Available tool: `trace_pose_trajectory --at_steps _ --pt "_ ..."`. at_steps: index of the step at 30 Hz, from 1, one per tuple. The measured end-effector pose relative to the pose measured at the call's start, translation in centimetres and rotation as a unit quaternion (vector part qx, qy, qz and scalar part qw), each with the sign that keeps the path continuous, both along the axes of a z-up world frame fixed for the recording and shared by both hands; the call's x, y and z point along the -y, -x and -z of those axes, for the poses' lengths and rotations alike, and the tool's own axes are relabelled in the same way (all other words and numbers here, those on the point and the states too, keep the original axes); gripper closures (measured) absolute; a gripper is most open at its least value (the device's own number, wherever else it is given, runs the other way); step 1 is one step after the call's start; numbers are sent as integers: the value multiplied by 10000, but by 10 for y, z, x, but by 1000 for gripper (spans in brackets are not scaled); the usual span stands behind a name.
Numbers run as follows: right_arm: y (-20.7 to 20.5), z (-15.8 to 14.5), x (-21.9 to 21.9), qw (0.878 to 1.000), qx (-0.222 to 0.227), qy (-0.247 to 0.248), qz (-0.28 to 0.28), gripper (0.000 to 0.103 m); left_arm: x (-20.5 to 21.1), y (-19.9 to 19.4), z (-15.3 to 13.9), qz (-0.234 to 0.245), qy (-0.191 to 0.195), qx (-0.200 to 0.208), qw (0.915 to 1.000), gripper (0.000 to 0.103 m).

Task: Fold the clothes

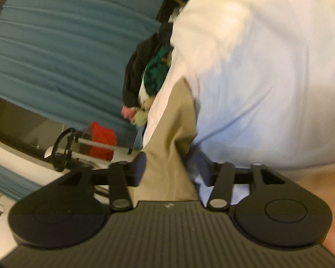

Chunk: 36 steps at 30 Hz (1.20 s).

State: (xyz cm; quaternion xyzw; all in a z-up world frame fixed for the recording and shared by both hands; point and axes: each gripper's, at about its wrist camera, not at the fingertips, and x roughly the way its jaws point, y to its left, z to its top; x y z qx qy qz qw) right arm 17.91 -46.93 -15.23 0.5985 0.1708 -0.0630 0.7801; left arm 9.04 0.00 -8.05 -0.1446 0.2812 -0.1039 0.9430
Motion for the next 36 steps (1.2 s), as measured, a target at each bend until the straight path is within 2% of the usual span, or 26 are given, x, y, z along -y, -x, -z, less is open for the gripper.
trace_pose_trajectory --at_steps 2,4,6,8,10,12,16,21,24,27,28,29,31,33,34,36 --pt "0 5 -7 9996 -88 -217 145 47 7 -2 5 90 -190 -6 9998 6" --pt "7 -4 -17 9992 -147 -138 346 47 17 -8 13 235 -440 -53 9987 6" --pt "12 -25 -30 9982 -378 295 352 47 28 -14 20 500 -666 -133 9964 7" --pt "23 -54 -50 9913 -739 1063 245 47 45 -25 26 817 -982 -201 9916 9" --pt "38 -74 -68 9816 -814 1725 125 47 66 -37 28 1077 -1294 -120 9857 9" --pt "59 -87 -82 9729 -797 2163 182 47 96 -54 27 1378 -1494 70 9791 9" --pt "96 -92 -85 9610 -820 2552 678 47 180 -91 23 2096 -1867 527 9584 11" --pt "121 -90 -61 9453 -947 2641 1663 47 296 -133 28 2810 -2264 833 9289 11" --pt "117 -83 -55 9354 -1007 2778 1943 47 352 -154 46 2986 -2656 829 9129 12" --pt "106 -72 -52 9317 -1067 2851 1980 47 394 -181 66 2817 -3199 987 8992 17" --pt "103 -68 -52 9320 -1079 2870 1932 47 407 -191 73 2735 -3370 1035 8950 23" --pt "100 -65 -51 9330 -1103 2862 1884 47 416 -200 79 2647 -3440 1016 8951 26" --pt "94 -59 -48 9352 -1157 2823 1799 47 422 -214 83 2553 -3236 954 9061 40" --pt "91 -54 -44 9364 -1192 2784 1773 47 418 -223 77 2408 -2939 956 9200 95" --pt "91 -53 -44 9360 -1212 2779 1790 47 414 -227 72 2298 -2745 903 9294 97" --pt "92 -52 -43 9351 -1227 2775 1833 47 392 -234 53 2162 -2006 848 9517 98"
